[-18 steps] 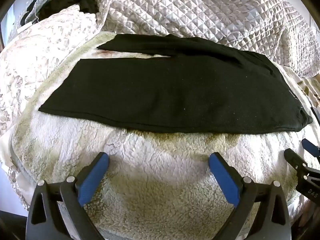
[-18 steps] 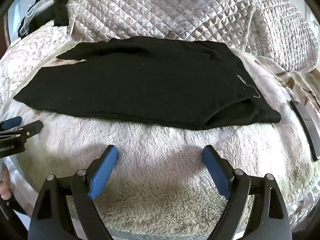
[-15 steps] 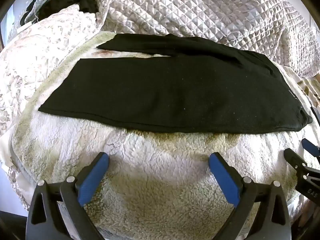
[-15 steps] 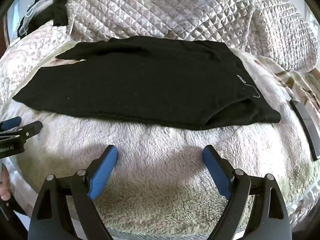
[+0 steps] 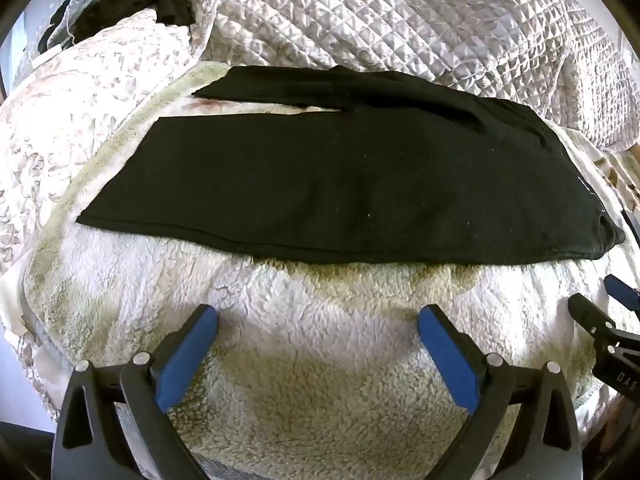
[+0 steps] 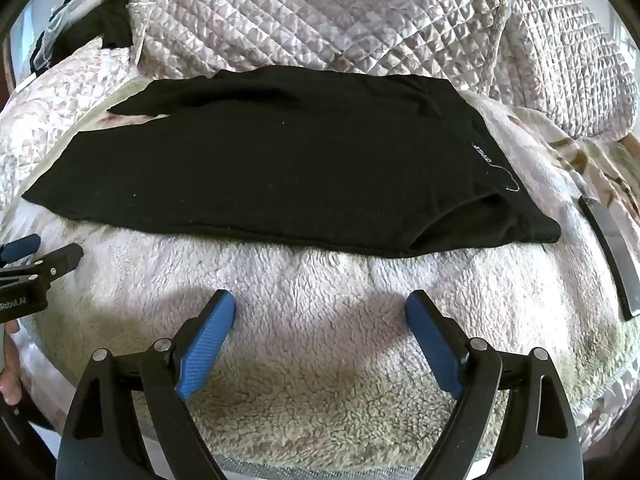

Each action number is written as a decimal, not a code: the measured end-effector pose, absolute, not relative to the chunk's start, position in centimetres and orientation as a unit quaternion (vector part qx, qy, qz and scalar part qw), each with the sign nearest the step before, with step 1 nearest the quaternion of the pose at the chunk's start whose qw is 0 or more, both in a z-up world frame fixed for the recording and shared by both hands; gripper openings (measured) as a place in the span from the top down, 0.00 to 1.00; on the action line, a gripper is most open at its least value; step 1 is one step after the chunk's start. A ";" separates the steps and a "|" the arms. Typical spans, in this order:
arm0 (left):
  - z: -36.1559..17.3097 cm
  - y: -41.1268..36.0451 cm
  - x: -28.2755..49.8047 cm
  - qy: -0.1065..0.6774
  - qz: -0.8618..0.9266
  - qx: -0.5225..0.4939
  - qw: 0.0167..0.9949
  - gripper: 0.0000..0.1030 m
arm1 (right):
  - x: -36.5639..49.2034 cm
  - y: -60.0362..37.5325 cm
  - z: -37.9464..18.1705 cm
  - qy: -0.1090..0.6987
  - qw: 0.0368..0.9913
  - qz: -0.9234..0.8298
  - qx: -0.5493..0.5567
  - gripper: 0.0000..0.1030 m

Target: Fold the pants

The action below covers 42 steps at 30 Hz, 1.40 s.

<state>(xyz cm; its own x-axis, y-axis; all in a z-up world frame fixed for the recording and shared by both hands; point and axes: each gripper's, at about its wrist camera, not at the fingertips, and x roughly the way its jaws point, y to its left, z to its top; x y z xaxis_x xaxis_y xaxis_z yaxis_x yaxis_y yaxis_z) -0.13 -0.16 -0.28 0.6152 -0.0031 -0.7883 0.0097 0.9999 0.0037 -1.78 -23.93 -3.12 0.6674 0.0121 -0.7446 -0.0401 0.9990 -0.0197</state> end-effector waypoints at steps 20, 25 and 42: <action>-0.2 -0.1 0.0 0.440 -0.002 0.010 0.898 0.01 | -1.8 -23.9 -3.1 0.411 0.911 0.012 -0.017 0.15; -0.2 -0.1 0.0 0.440 -0.003 0.010 0.898 0.01 | -1.8 -23.8 -3.0 0.411 0.911 0.011 -0.017 0.15; -0.2 -0.1 0.0 0.440 -0.002 0.010 0.898 0.01 | -1.9 -23.8 -3.0 0.412 0.911 0.011 -0.017 0.14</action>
